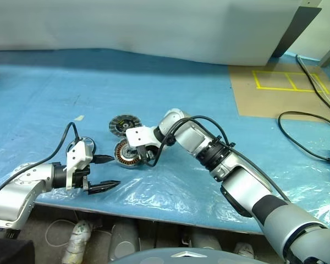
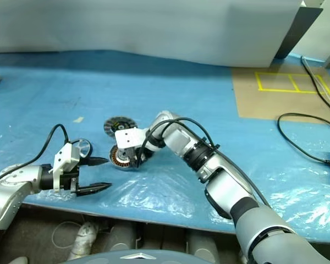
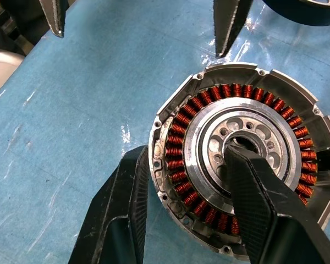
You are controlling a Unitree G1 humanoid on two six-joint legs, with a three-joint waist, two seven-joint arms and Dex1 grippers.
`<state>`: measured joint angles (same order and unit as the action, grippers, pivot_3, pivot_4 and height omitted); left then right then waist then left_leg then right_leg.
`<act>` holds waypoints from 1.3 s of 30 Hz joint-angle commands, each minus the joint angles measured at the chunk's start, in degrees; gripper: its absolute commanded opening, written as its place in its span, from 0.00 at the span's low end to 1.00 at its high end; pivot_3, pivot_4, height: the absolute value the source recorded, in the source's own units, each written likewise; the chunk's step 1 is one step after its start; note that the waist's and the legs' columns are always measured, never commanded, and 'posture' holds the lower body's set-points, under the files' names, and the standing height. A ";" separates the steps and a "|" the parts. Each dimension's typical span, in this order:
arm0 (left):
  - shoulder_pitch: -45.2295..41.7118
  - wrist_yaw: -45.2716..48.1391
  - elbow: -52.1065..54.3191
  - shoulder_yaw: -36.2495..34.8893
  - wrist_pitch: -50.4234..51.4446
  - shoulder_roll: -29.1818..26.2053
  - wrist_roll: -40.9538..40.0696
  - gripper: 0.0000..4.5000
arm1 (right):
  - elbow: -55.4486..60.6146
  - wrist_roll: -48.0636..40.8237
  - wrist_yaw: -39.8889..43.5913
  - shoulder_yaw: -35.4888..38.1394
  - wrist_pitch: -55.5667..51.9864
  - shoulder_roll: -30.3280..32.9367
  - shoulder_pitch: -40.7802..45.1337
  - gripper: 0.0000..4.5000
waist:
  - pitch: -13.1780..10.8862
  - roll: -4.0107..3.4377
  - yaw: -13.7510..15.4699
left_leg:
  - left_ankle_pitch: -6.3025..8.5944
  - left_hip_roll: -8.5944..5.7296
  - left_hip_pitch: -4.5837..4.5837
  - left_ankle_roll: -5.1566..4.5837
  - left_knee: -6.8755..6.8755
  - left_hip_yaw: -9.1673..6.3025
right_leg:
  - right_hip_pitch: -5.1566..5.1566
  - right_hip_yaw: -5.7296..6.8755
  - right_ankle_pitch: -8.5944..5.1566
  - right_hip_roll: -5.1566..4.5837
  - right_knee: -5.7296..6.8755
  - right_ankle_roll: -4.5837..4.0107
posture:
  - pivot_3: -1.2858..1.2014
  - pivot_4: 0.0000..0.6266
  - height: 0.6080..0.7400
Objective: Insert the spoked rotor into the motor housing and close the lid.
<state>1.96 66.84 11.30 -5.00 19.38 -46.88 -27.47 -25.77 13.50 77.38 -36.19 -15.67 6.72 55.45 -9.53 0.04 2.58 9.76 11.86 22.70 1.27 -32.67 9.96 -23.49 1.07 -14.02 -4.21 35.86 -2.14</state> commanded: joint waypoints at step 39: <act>-0.18 -6.58 7.68 -2.98 7.20 1.48 -4.13 1.00 | 15.06 -13.77 -23.62 14.71 -4.32 7.52 -25.79 0.83 | 0.02 0.05 0.01 | -0.01 -0.07 -0.67 0.02 0.32 0.14 | 0.34 -0.38 -0.01 0.05 -0.16 0.02 | 0.52 0.24 1.00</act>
<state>2.23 60.34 17.59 -7.11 26.77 -44.77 -31.23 -10.32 -0.56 54.34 -21.02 -22.05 14.73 28.71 -9.51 0.09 2.59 9.75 11.79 22.03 1.29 -32.36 10.10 -23.15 0.68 -14.03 -4.16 35.71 -2.12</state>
